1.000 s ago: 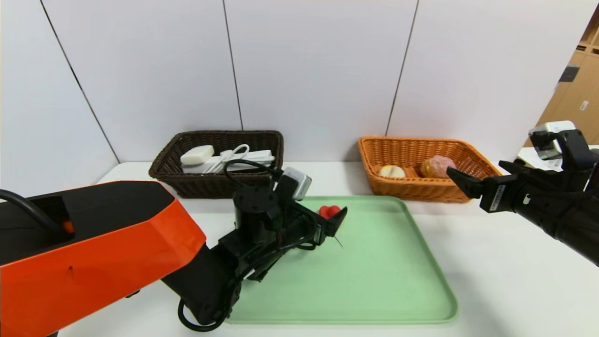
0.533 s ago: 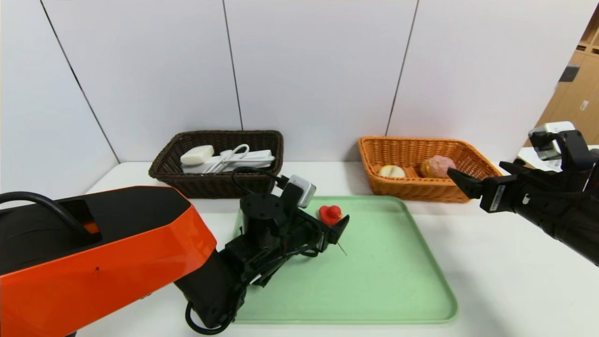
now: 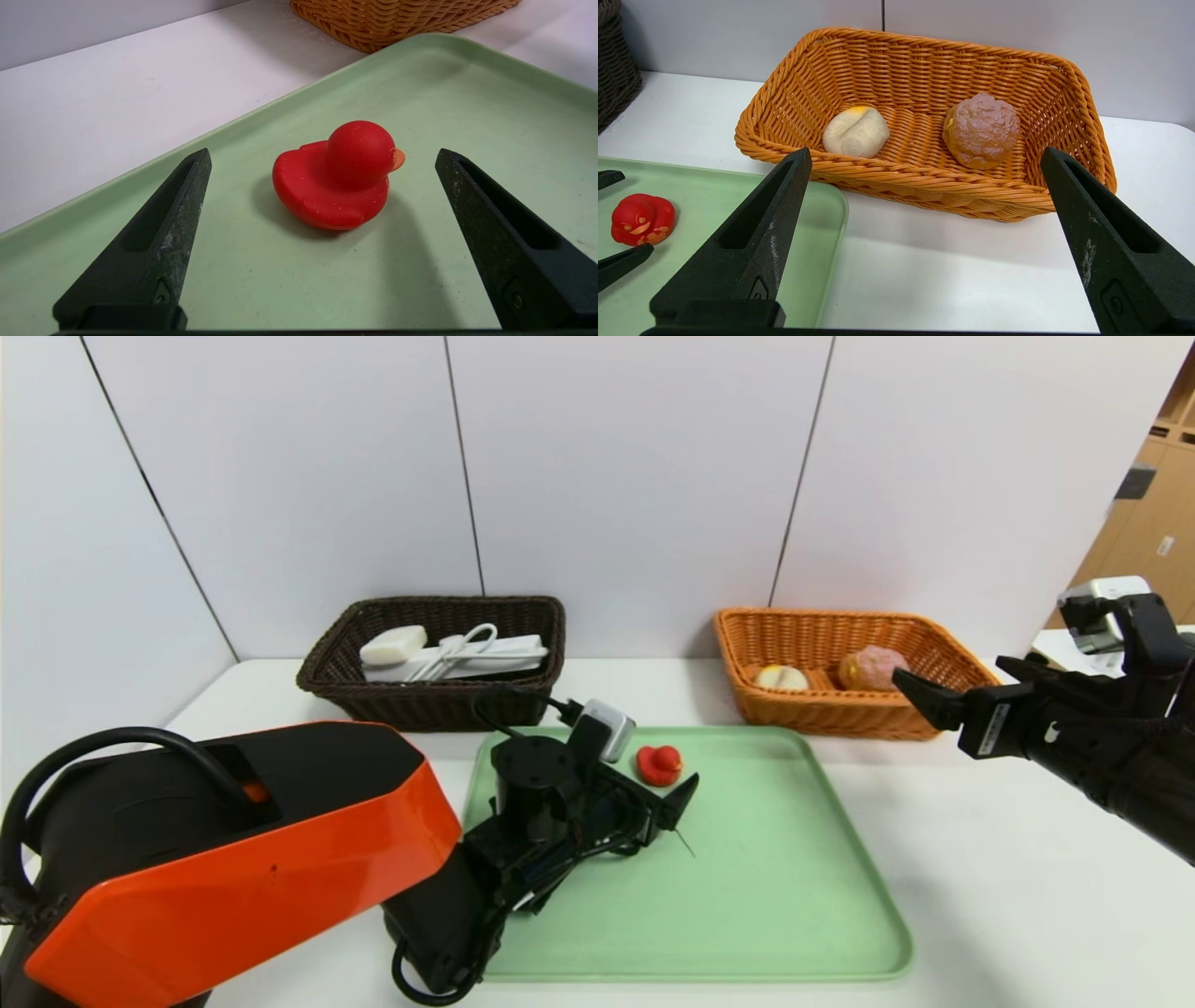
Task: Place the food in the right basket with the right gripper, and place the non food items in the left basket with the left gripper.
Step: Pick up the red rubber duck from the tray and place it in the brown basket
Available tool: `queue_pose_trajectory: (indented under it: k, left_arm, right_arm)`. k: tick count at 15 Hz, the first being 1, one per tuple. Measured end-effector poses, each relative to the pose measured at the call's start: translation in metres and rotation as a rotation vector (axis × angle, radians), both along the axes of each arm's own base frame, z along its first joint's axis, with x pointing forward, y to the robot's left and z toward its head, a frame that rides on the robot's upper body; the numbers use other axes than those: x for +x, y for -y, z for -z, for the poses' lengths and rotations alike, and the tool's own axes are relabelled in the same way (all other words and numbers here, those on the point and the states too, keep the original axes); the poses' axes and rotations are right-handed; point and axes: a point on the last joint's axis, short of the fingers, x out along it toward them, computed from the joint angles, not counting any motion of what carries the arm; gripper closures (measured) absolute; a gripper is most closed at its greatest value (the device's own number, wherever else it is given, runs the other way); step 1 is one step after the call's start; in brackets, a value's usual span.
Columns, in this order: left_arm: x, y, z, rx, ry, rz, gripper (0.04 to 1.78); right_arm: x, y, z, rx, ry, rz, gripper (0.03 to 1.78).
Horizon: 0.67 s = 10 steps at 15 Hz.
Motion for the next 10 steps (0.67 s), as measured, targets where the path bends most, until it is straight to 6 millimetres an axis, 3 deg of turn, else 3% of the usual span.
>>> queue_pose_trajectory:
  k: [9,10]
  left_arm:
    - [0.0022,0.0021,0.0063,0.043,0.024,0.007,0.13]
    - [0.0022,0.0021,0.0066,0.046,0.025,0.007,0.24]
  right_arm:
    - [-0.0005,0.0001,0.0,0.006,0.0,0.001,0.12]
    - [-0.0006,0.0001,0.0,0.005,0.0,0.001,0.12]
